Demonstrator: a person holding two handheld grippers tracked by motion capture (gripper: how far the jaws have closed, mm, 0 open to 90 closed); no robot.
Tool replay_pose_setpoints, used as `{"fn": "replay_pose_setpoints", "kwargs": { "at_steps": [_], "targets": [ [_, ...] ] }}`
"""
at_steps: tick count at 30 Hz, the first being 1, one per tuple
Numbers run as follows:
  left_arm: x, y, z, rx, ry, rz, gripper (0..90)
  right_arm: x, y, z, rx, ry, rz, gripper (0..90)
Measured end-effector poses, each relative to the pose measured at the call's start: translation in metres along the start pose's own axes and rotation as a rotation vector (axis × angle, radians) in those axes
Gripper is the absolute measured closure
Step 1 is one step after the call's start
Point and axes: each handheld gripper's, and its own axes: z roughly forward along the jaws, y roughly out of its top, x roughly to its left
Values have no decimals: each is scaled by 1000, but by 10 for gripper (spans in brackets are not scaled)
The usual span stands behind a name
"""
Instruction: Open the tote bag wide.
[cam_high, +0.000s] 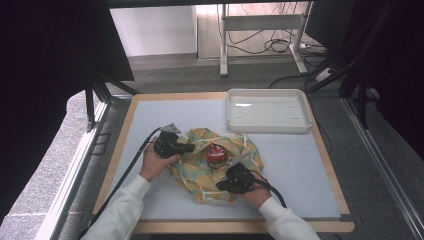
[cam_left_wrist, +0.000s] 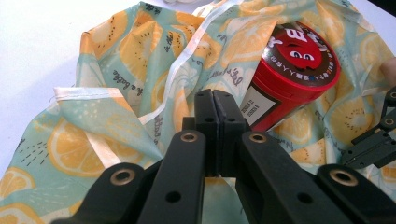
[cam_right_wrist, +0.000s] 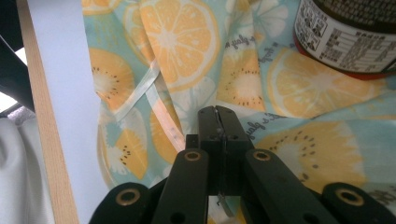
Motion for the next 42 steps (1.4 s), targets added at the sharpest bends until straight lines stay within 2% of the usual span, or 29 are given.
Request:
{"fn": "replay_pose_setpoints", "kwargs": {
  "at_steps": [4, 7, 15, 28, 36, 42],
  "targets": [
    [-1, 0, 0, -7, 2, -2, 900, 1, 4, -8, -28, -10, 1, 891],
    [-1, 0, 0, -11, 3, -2, 900, -1, 6, -17, -65, -15, 18, 891],
    [-2, 0, -1, -18, 10, 6, 900, -5, 13, -45, -163, -58, 14, 892],
    [-2, 1, -5, -26, 10, 13, 900, -36, 19, -71, -262, -141, 57, 892],
    [-3, 1, -6, -29, 11, 12, 900, -54, 26, -66, -251, -165, 78, 892],
    [-5, 1, -8, -34, 12, 17, 900, -55, 28, -62, -228, -174, 63, 892]
  ]
}}
